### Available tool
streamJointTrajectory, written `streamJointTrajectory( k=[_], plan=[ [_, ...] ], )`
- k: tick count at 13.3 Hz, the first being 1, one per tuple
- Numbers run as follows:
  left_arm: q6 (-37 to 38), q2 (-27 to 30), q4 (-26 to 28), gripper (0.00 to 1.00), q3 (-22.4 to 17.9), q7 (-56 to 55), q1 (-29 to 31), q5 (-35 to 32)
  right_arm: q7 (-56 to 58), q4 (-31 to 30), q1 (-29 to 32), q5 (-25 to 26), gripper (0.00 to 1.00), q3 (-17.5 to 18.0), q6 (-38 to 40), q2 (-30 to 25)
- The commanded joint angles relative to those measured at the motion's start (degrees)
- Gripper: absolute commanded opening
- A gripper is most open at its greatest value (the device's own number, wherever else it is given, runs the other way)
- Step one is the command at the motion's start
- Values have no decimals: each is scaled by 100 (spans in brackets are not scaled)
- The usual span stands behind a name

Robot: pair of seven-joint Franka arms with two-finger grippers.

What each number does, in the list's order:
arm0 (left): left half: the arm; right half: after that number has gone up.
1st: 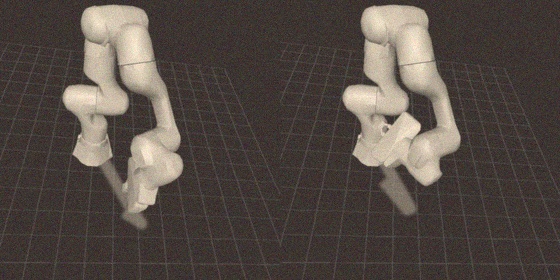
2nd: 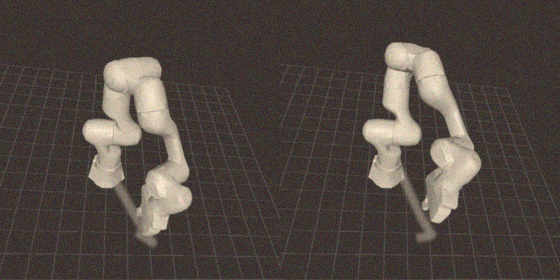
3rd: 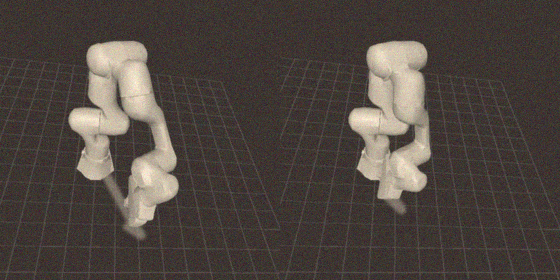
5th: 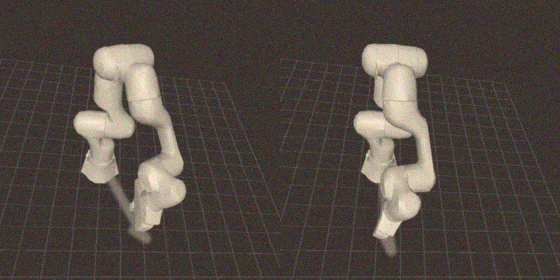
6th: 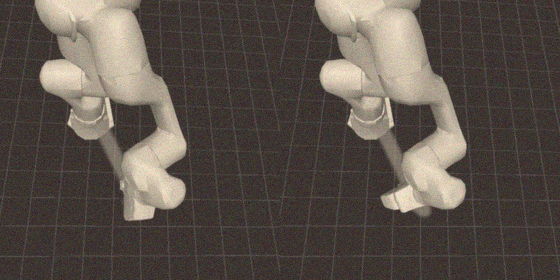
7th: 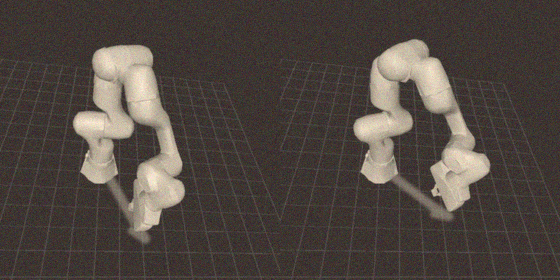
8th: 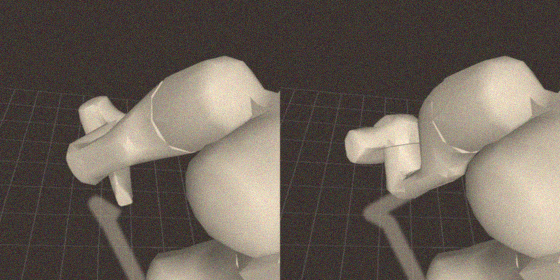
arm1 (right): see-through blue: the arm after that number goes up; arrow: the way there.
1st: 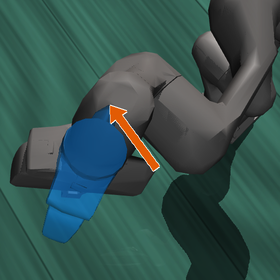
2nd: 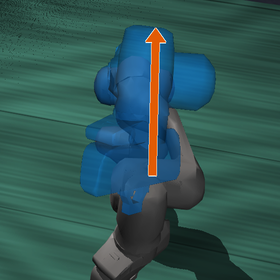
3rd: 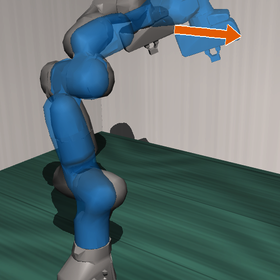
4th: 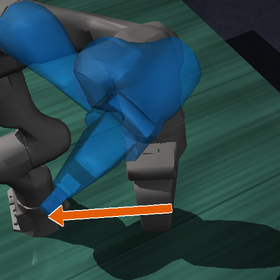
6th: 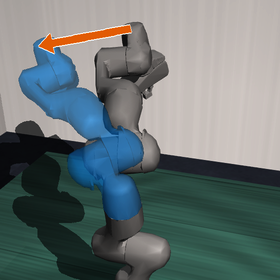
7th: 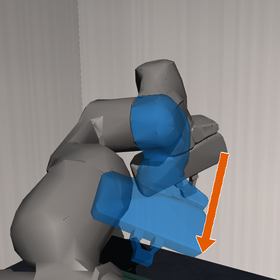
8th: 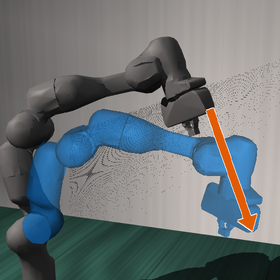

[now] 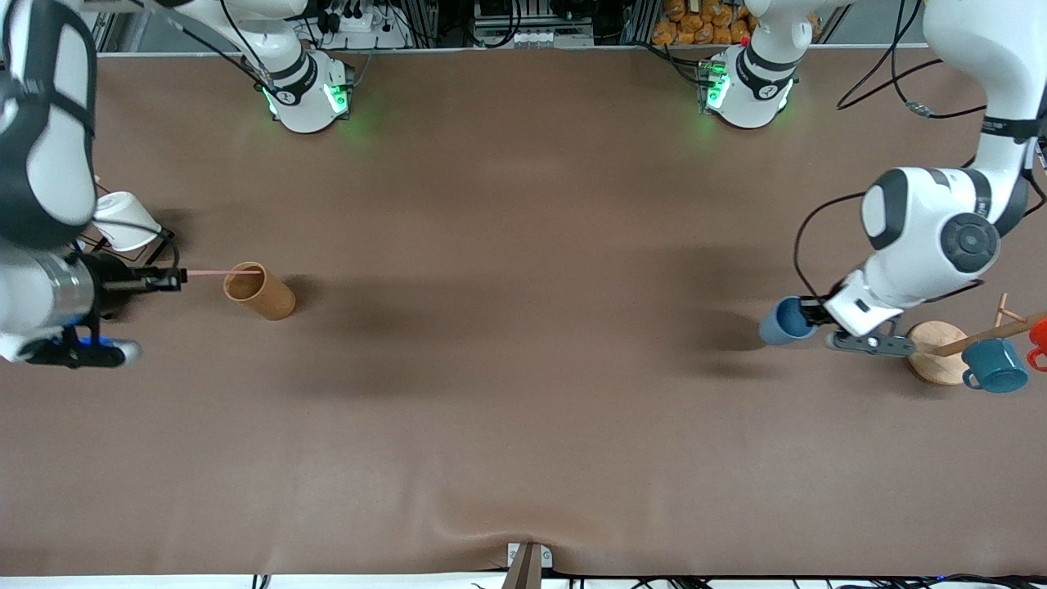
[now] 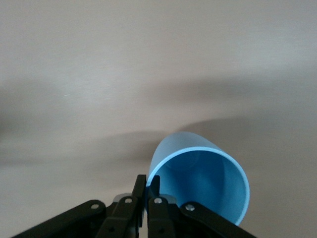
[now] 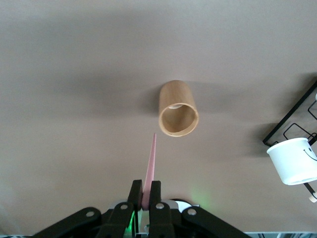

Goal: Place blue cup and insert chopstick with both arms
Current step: 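Grasp the chopstick with the right gripper while the left gripper grasps the cup, then lift the chopstick out with the right gripper while the left gripper carries the cup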

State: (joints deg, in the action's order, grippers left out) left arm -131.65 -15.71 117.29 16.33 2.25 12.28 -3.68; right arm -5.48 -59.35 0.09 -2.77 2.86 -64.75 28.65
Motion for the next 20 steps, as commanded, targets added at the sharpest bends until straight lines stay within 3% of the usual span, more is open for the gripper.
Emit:
streamJointTrajectory(
  k=[1,6,7,10,14,18,20],
  plan=[
    [280,191,13,0,711,-791,29,43,-286,-86,-79,-22,0,109,24,-430],
    [289,86,-22,0,1934,-2945,-111,-1,-540,-86,-123,-57,0,145,-2,-466],
    [289,77,-48,0,1979,-3358,-321,-10,-776,-86,-201,-109,0,180,-2,-466],
    [254,-124,-180,0,1980,-4712,-1120,-89,-1822,-94,-141,-898,0,189,-11,-466],
    [35,-668,-434,0,1971,-6460,-1964,-861,-2185,-147,0,-1550,0,118,-20,-413],
    [17,-1275,-987,0,1945,-7517,-2544,-1144,-2905,-558,395,-2718,0,49,-46,-281],
    [17,-1504,-1155,0,1945,-7887,-2677,-1388,-2984,-806,404,-3123,0,-153,-81,-290]
  ],
)
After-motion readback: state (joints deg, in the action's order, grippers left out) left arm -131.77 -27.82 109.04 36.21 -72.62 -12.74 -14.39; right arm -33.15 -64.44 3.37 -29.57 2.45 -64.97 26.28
